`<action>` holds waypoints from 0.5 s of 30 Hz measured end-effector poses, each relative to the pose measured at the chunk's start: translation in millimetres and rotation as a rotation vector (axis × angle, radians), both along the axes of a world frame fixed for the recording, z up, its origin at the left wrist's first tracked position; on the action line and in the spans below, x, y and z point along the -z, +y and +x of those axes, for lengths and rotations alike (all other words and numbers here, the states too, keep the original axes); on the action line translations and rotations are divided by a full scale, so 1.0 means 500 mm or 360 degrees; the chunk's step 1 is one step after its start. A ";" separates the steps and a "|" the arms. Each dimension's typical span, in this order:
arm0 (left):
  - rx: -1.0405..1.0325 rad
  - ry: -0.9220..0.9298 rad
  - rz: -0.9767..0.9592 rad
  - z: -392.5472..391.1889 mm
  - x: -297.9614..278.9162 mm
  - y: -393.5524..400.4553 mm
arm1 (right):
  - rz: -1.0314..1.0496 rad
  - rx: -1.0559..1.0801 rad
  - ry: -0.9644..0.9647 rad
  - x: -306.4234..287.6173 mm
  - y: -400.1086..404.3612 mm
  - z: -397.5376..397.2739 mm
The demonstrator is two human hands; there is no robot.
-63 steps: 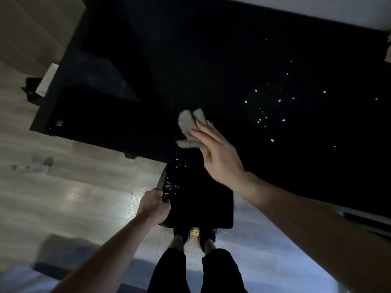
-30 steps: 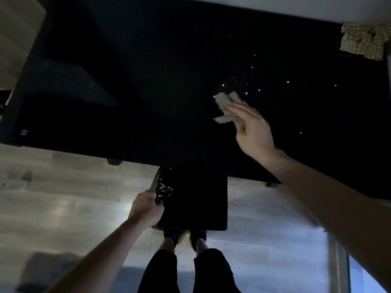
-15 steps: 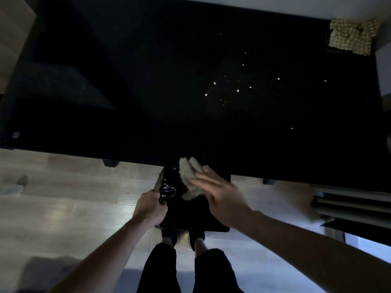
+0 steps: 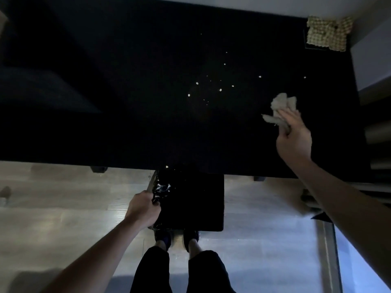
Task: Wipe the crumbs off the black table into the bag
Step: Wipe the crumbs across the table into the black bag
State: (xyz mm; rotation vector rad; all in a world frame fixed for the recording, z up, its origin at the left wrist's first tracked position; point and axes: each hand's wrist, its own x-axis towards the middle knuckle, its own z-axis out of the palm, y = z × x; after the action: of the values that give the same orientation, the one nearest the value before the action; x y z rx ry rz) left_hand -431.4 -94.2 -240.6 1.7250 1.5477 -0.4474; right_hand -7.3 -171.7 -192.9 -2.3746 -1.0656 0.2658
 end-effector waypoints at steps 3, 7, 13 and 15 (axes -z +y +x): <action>0.0029 0.0001 0.0009 0.006 0.000 -0.004 | -0.0241 0.0057 -0.0008 0.044 -0.004 0.017; 0.0024 -0.0013 -0.0015 0.011 -0.003 -0.012 | -0.0215 -0.0045 -0.0103 0.068 0.008 -0.059; 0.0006 0.0012 -0.0035 0.005 -0.012 -0.012 | -0.0045 -0.0511 0.0062 0.049 0.040 -0.263; 0.0004 0.0031 -0.0024 0.002 -0.016 -0.011 | -0.0035 -0.0684 0.0135 0.048 0.031 -0.327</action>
State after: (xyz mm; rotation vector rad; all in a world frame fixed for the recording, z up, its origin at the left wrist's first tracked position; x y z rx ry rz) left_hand -430.2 -99.6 -232.8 1.7163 1.5520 -0.4771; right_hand -170.8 -156.1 -216.8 -2.1092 -1.5297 0.5263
